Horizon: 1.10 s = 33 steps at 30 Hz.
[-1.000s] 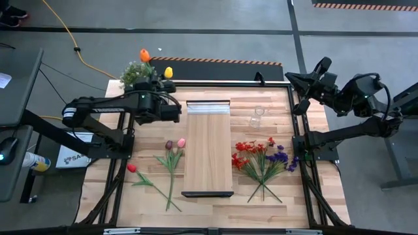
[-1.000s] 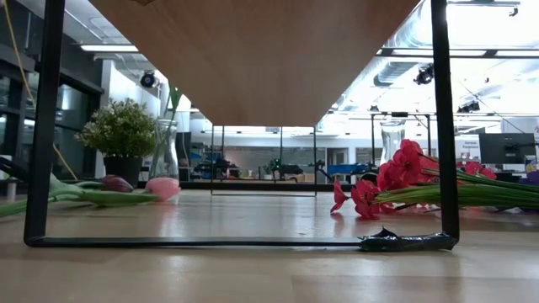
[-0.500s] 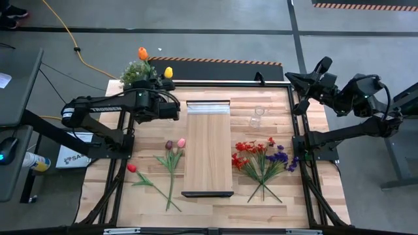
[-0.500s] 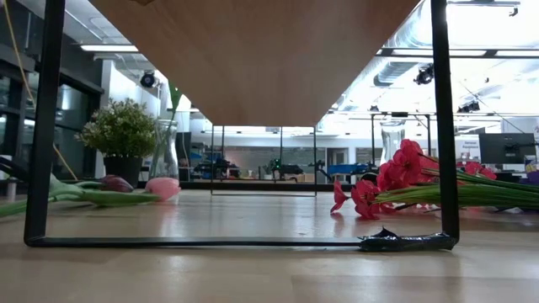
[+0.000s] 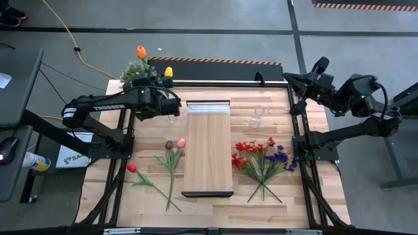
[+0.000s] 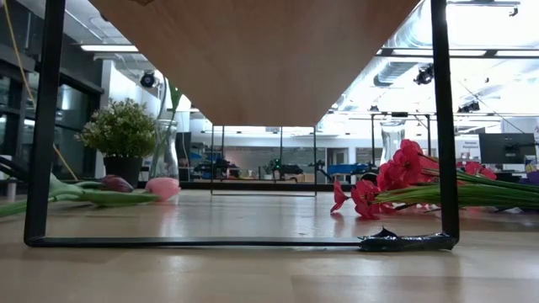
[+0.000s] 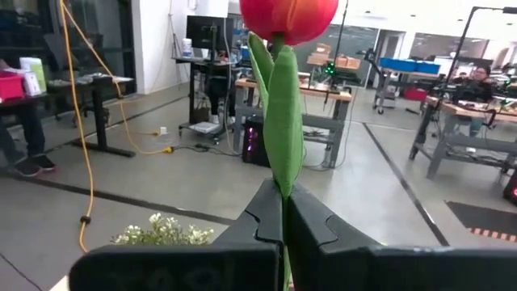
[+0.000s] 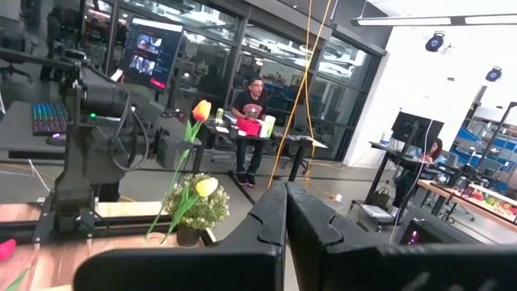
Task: Pick and place flowers into a vace then onto a shelf
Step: Put the orange tulip into the left transparent vase
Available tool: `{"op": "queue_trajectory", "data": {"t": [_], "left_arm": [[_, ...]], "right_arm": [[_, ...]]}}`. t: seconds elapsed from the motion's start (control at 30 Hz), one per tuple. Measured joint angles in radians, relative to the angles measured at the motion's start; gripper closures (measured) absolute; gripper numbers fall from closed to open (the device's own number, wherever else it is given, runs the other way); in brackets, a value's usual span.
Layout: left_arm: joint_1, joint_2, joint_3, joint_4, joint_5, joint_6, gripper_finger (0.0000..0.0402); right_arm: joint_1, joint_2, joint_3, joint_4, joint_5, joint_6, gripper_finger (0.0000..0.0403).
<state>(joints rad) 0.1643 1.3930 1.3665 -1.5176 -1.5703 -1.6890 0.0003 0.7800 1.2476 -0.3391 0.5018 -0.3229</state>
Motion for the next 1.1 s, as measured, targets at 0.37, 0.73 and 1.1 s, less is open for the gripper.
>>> {"op": "queue_trajectory", "data": {"t": [0.37,0.73,1.1], "left_arm": [[0.023,0.000,-0.040,0.035,0.000,-0.076,0.0369],[0.046,-0.010,-0.005,0.071,-0.002,-0.019,0.0369],[0.093,0.022,-0.004,0.114,0.000,0.043,0.0369]], "right_arm": [[0.000,0.006,0.000,0.016,-0.006,0.000,0.0402],[0.000,0.005,0.000,0.014,-0.001,-0.032,0.0402],[0.000,0.005,0.000,0.014,0.001,-0.056,0.0402]]}}
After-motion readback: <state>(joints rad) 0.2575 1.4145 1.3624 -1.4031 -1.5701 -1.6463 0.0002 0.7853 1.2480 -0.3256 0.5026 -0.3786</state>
